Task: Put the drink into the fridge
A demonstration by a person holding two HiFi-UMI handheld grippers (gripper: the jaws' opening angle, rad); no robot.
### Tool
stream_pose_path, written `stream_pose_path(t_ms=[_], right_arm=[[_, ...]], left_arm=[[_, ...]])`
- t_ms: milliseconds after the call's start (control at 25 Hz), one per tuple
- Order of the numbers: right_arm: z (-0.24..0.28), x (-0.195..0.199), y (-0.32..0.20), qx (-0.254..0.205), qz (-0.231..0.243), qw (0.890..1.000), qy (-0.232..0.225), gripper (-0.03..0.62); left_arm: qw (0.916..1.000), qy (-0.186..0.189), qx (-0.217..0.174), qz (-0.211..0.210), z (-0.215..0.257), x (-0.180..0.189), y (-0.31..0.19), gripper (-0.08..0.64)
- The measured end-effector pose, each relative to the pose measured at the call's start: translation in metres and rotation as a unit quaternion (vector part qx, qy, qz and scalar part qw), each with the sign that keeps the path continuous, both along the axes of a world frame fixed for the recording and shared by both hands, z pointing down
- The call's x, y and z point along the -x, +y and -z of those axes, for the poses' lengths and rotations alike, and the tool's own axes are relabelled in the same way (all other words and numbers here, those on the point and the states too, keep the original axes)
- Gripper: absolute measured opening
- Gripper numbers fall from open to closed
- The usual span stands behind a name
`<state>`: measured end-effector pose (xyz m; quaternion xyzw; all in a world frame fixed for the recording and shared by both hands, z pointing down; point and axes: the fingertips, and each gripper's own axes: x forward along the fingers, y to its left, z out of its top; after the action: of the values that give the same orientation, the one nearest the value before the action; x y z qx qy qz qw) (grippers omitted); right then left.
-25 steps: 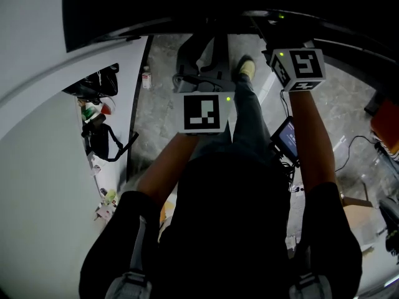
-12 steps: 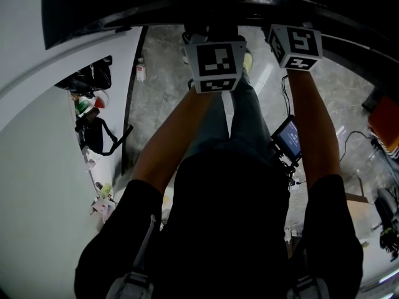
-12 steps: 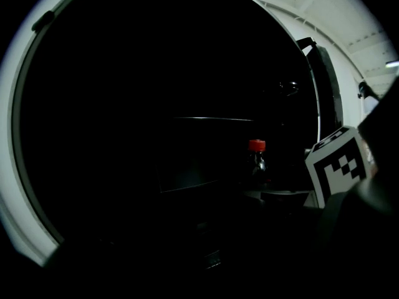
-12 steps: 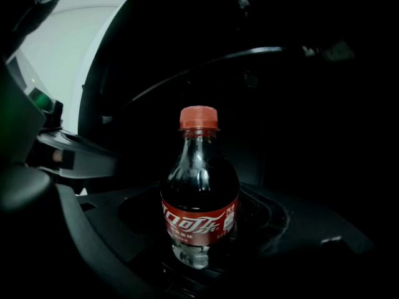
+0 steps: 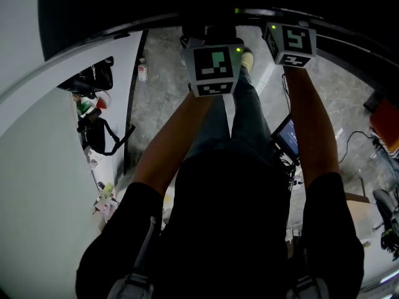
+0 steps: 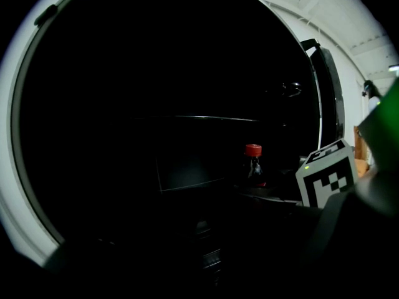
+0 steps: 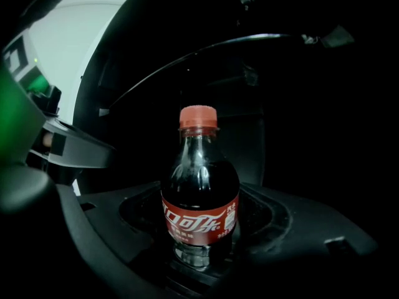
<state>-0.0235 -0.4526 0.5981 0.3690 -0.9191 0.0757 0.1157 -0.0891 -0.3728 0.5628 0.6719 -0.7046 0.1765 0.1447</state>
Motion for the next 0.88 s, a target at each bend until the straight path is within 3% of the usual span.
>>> stream_pose_path(t_ms=[680,880], right_arm=[[0.028,-0.023,0.027,0.021,0.011,1.000,-0.005,0.319],[0.040,-0.030,0.052,0.021,0.058,0.998,-0.003,0.318]], left_arm=[[0.9996,-0.003,0.016,-0.022,0.010,-0.010,0.020,0.014],[0.9989,-0.005,0.022,-0.041,0.016,-0.014,0.026,0.014]])
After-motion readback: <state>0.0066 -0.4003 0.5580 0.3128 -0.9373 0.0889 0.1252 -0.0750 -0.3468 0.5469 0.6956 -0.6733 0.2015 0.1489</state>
